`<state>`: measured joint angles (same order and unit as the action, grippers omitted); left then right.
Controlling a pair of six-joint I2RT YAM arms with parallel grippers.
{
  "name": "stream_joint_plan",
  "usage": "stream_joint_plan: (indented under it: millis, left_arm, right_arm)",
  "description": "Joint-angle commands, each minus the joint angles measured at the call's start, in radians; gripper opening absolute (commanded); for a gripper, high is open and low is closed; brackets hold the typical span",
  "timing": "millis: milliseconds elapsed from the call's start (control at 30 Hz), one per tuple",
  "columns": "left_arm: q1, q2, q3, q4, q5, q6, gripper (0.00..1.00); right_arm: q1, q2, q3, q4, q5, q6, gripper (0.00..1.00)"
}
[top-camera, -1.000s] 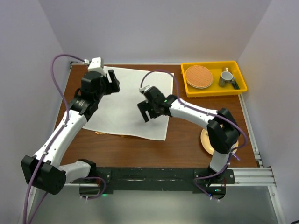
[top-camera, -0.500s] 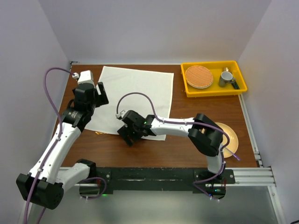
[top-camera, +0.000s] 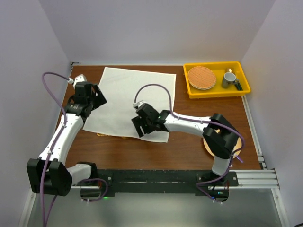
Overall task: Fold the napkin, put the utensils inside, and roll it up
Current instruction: Flatten the napkin out
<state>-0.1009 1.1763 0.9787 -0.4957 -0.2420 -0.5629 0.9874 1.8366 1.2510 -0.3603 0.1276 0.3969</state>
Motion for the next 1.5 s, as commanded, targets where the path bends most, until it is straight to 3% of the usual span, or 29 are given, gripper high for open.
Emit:
stream_joint_plan:
  millis: [0, 67, 133, 167, 300, 400, 567, 967, 1167, 1467]
  left_arm:
    - [0.055, 0.046, -0.027, -0.027, 0.026, -0.095, 0.82]
    - [0.056, 0.048, -0.041, -0.017, 0.043, -0.086, 0.8]
    - [0.059, 0.036, -0.057, -0.001, 0.049, -0.083, 0.77]
    - [0.059, 0.017, -0.06, 0.006, 0.055, -0.081, 0.76]
    - [0.059, -0.027, -0.078, 0.036, 0.058, -0.069, 0.73]
    - [0.059, -0.04, -0.075, 0.026, 0.04, -0.065, 0.73]
    - [0.059, -0.056, -0.075, 0.042, 0.064, -0.057, 0.72]
    - [0.059, -0.086, -0.068, 0.034, 0.058, -0.035, 0.7]
    - [0.059, -0.09, -0.058, 0.034, 0.052, -0.034, 0.71]
    - [0.059, -0.106, -0.052, 0.029, 0.063, -0.037, 0.71]
  right_arm:
    - [-0.059, -0.066, -0.028, -0.019, 0.055, 0.054, 0.72]
    - [-0.062, -0.079, -0.038, -0.026, 0.073, 0.046, 0.7]
    - [-0.059, -0.088, -0.032, -0.029, 0.057, 0.014, 0.55]
    - [-0.034, -0.091, -0.025, -0.019, 0.034, -0.009, 0.54]
    - [0.08, -0.08, -0.012, 0.01, -0.02, 0.009, 0.57]
    - [0.123, -0.082, -0.088, 0.141, -0.083, 0.129, 0.64]
    - [0.18, -0.08, -0.174, 0.332, 0.02, 0.307, 0.68]
    - [0.2, 0.007, -0.17, 0.429, 0.164, 0.476, 0.68]
    - [0.2, 0.052, -0.148, 0.432, 0.202, 0.536, 0.57]
    - [0.201, 0.105, -0.128, 0.458, 0.335, 0.6, 0.51]
